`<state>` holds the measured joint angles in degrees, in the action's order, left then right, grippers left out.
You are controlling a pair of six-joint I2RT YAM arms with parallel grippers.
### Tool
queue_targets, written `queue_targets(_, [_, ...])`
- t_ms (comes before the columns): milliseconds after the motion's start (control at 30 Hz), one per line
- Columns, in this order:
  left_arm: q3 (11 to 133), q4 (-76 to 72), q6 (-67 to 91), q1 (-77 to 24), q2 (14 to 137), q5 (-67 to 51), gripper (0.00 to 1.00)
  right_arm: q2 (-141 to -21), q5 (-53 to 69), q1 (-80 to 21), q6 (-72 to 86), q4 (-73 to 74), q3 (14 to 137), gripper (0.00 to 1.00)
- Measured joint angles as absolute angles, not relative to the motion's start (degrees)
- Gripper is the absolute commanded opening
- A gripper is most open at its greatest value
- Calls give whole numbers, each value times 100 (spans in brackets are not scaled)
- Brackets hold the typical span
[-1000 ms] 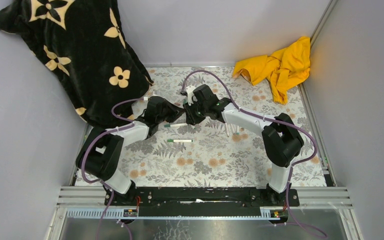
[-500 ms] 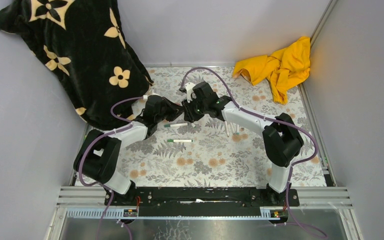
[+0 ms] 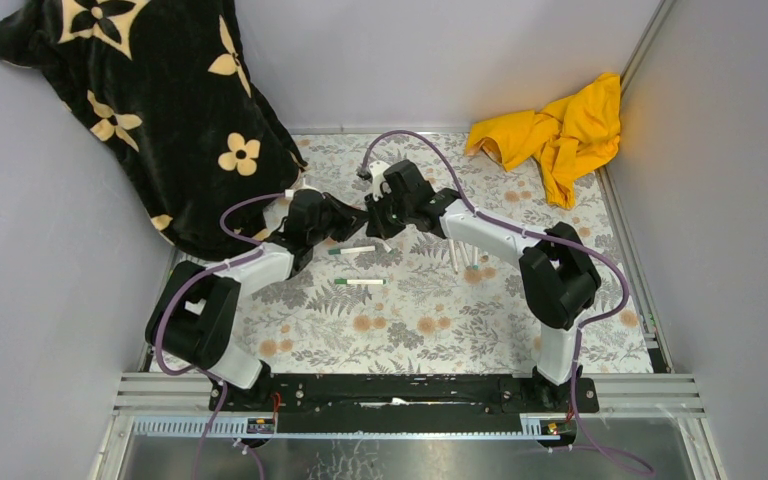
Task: Open the pen caps
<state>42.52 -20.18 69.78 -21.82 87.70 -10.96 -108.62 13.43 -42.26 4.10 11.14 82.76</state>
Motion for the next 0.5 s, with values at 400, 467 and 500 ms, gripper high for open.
queue_targets(400, [4967, -1990, 6667, -1404, 9692, -2298, 0, -10615, 1288, -4095, 491, 419, 7349, 0])
queue_targets(467, [5164, -1997, 6580, -1007, 9821, -2257, 0, -10394, 1317, -4095, 491, 652, 6912, 0])
queue_targets(500, [5231, -1990, 6547, -880, 9863, -2239, 0, -10318, 1319, -4095, 491, 755, 6742, 0])
